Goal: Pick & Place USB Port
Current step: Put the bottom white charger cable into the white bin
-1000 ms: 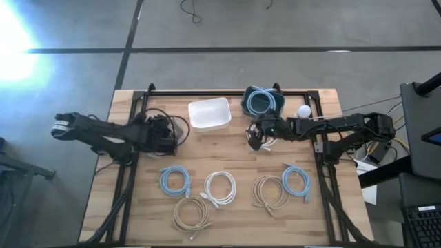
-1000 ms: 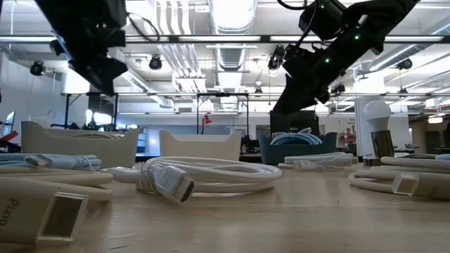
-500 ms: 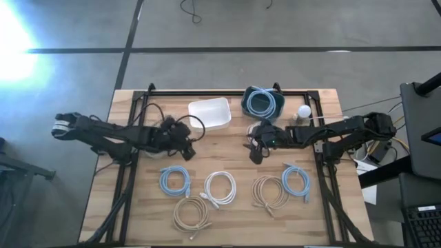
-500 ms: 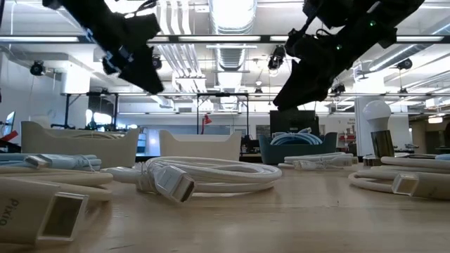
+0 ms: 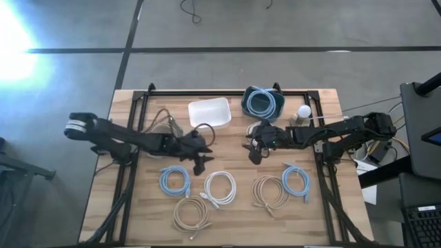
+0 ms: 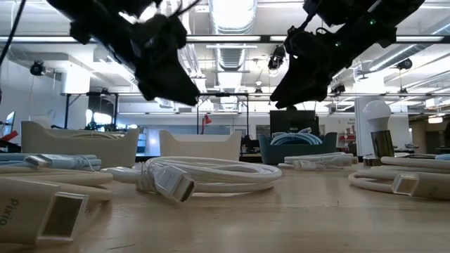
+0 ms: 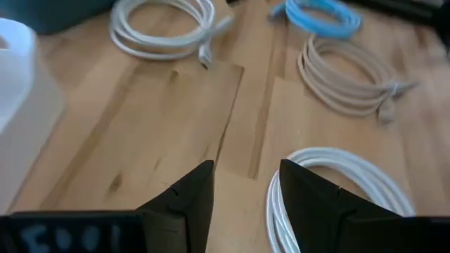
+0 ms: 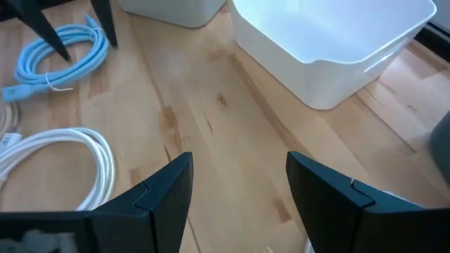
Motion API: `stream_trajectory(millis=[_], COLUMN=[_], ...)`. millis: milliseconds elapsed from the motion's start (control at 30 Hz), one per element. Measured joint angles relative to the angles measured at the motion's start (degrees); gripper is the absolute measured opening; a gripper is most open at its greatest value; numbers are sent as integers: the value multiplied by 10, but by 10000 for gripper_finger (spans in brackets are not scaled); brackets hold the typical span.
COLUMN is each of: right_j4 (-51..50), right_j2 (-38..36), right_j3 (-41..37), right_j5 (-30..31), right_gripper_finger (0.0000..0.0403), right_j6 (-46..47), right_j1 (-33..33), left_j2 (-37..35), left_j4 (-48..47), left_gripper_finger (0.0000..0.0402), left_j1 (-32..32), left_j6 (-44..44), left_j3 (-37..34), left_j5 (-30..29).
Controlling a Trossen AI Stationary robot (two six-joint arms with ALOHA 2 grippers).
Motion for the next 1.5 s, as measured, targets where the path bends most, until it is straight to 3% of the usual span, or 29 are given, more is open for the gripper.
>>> stream_trajectory(millis=[233, 600, 833, 1167, 1500], right_j4=[-1, -3, -4, -3, -3], right_j2=[0, 0, 0, 0, 0], right_j3=[0, -1, -2, -3, -4], right_j5=[0, 2, 2, 4, 5], right_gripper_finger=[224, 224, 224, 224, 224], right_j6=[-2, -3, -3, -3, -3], right_j1=[0, 0, 0, 0, 0], left_j2=[97, 191, 207, 177, 232], left_j4=[0, 1, 20, 28, 27], left_gripper_finger=[165, 165, 165, 165, 165], left_j1=[-6, -13, -18, -28, -33], left_j6=[44, 52, 40, 18, 26], left_j3=[44, 66, 67, 75, 75], left_j5=[35, 87, 119, 124, 121])
